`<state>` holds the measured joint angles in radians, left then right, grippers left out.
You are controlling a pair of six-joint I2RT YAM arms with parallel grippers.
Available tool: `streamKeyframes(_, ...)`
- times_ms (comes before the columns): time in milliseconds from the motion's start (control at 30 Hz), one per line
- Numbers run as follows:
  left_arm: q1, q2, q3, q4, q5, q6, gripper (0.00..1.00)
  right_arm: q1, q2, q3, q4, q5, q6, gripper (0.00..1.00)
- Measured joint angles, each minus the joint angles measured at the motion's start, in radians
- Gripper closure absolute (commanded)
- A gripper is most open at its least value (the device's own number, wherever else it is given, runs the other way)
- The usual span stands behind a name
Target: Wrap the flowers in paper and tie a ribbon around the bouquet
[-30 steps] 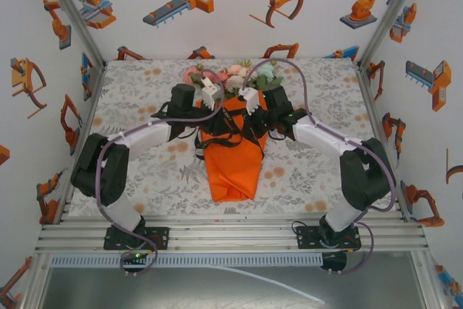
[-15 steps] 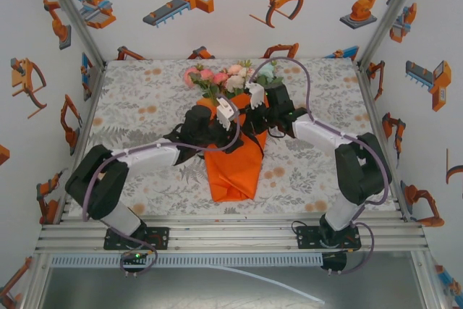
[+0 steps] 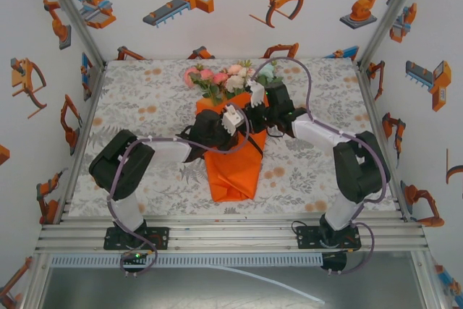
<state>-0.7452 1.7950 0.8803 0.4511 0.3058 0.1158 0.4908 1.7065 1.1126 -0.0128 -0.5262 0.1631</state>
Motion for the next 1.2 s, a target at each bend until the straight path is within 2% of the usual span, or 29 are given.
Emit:
streamKeyframes(100,0.008,-0.057,-0.021,-0.023,0.080,-0.016,1.00,-0.011,0.012,0.000,0.003,0.034,0.005,1.00)
streamKeyframes(200,0.018,-0.198,-0.059,-0.040,0.171,-0.060,1.00,-0.019,0.037,0.000,0.011,0.071,0.001,0.99)
streamKeyframes(300,0.023,-0.322,-0.060,-0.038,0.246,-0.096,1.00,-0.021,0.073,0.000,0.017,0.080,0.008,0.73)
streamKeyframes(367,0.024,-0.357,-0.060,-0.024,0.277,-0.114,1.00,-0.021,0.089,0.000,0.017,0.084,0.025,0.63)
streamKeyframes(433,0.026,-0.352,-0.061,-0.013,0.294,-0.131,0.99,-0.027,0.085,-0.002,0.023,0.082,0.046,0.57)
streamKeyframes(500,0.030,-0.324,-0.065,-0.003,0.298,-0.150,0.98,-0.042,0.051,-0.027,0.036,0.071,0.066,0.56)
streamKeyframes(667,0.040,-0.248,-0.069,0.017,0.303,-0.191,0.98,-0.119,-0.137,-0.156,0.053,0.019,0.122,0.55)
streamKeyframes(767,0.042,-0.222,-0.064,0.025,0.315,-0.207,0.98,-0.126,-0.280,-0.316,0.141,-0.016,0.110,0.51)
streamKeyframes(800,0.042,-0.218,-0.060,0.028,0.320,-0.211,0.98,-0.121,-0.322,-0.385,0.194,-0.037,0.092,0.33)
streamKeyframes(833,0.042,-0.217,-0.056,0.029,0.323,-0.214,0.98,-0.115,-0.349,-0.447,0.247,-0.056,0.072,0.26)
streamKeyframes(967,0.042,-0.217,-0.035,0.031,0.340,-0.216,0.98,-0.077,-0.348,-0.570,0.383,-0.108,-0.057,0.24)
streamKeyframes(1133,0.042,-0.217,-0.028,0.033,0.347,-0.216,0.97,-0.067,-0.201,-0.501,0.577,-0.143,-0.148,0.25)
streamKeyframes(1200,0.042,-0.217,-0.028,0.033,0.348,-0.216,0.97,-0.067,-0.135,-0.464,0.665,-0.148,-0.166,0.30)
